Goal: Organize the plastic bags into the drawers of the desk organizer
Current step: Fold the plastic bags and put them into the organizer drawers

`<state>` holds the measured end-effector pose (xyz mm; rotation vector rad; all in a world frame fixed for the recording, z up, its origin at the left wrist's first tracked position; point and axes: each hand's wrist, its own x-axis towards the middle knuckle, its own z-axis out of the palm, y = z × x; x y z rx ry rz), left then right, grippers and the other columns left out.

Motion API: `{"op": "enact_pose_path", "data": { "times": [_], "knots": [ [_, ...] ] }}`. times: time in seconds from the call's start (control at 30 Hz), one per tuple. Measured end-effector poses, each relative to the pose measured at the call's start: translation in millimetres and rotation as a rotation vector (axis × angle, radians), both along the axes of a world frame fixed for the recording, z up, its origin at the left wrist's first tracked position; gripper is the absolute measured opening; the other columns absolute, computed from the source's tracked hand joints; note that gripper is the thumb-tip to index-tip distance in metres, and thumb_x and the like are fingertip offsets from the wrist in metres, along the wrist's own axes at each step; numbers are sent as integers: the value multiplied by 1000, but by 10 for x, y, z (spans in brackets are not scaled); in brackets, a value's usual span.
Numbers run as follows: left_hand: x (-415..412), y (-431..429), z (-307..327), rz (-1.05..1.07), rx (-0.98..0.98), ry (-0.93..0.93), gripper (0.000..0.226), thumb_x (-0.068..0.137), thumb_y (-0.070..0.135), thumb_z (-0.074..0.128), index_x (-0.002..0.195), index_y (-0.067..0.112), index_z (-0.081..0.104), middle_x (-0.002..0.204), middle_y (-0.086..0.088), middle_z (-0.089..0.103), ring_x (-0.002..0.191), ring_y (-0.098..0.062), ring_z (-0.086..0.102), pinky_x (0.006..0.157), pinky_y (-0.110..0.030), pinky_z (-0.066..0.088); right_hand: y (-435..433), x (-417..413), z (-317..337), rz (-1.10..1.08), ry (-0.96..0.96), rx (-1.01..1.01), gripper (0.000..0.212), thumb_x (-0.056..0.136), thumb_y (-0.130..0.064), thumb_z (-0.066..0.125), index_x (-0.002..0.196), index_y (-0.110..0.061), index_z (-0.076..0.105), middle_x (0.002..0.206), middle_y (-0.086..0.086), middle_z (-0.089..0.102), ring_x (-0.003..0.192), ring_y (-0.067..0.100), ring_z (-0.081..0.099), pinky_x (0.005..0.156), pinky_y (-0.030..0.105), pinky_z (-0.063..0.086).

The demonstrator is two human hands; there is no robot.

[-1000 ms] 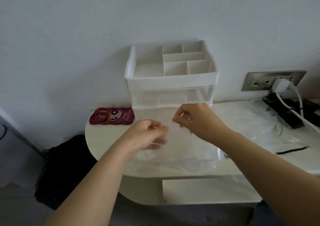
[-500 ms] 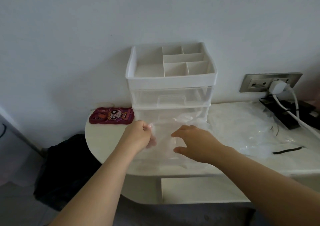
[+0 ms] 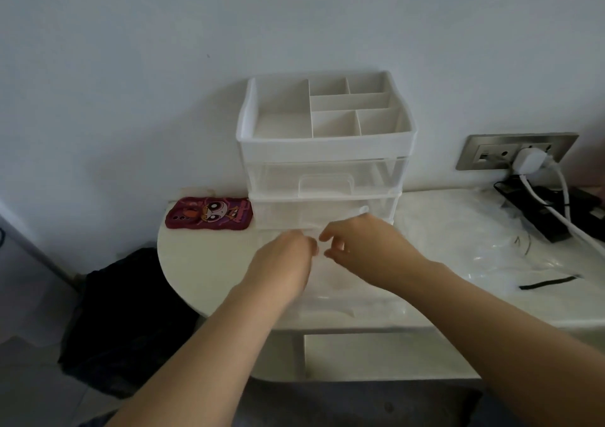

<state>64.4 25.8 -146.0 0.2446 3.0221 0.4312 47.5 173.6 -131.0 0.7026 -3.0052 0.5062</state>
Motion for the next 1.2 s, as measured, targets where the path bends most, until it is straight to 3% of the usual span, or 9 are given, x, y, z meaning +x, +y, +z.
{"op": "enact_pose_path", "data": {
  "times": [0.1,0.23,0.37,0.5,0.63,0.73,0.97,1.07,1.2],
  "knots": [
    [-49,27,-98,-21,-130,-82,22,92,10,50,112,9,60,122,-8,51,108,-28,54,89,-35,46,44,-28,-75,-4,-47,82,36,92,-29,57,128,-24,55,128,-4,57,116,16,54,99,31,44],
    [-26,50,-84,-42,-296,-124,16,91,11,53,103,4,62,111,-12,54,99,-29,55,73,-31,41,52,-51,-222,30,-114,219,58,87,-31,64,139,-20,42,143,3,41,129,21,42,106,33,38],
    [-35,34,-81,-26,-418,-123,21,90,6,53,109,4,61,114,-14,55,110,-30,51,75,-32,39,7,-53,-269,30,-169,334,72,82,-41,69,142,-20,35,140,8,40,127,27,40,102,39,41],
    [-19,68,-17,-78,-550,4,24,85,1,52,106,9,61,113,-12,61,116,-29,45,80,-32,29,14,-40,-159,47,-210,426,64,83,-43,66,137,-17,40,129,6,52,119,25,48,97,39,44],
    [-39,156,7,-94,-490,-16,21,86,-5,51,102,6,60,107,-10,59,103,-28,53,72,-30,32,-2,-39,3,56,-128,338,41,88,-38,62,122,-17,57,115,3,62,106,21,58,88,33,49],
    [-84,227,-43,-46,-327,-159,28,91,3,53,119,4,54,115,-11,54,100,-27,58,74,-29,42,-42,-68,-19,58,-61,217,35,91,-32,60,123,-19,58,118,3,62,109,20,58,88,32,48],
    [-180,99,-207,-57,-120,-321,61,83,36,66,137,21,41,138,-7,32,129,-29,32,103,-38,38,15,-140,-324,57,-256,388,81,80,-51,66,142,-13,32,149,14,25,138,31,22,110,45,33],
    [-233,70,-243,-30,-99,-365,69,80,37,69,138,26,33,144,-9,22,139,-34,17,105,-45,36,9,-174,-345,27,-340,439,94,78,-56,65,148,-15,17,154,17,12,142,36,8,113,48,25],
    [-283,61,-258,26,-99,-430,80,77,36,73,140,34,23,150,-18,8,139,-39,12,105,-48,36,-24,-199,-318,14,-404,458,96,79,-51,67,150,-18,10,155,18,8,142,36,9,114,47,24]
  ]
}}
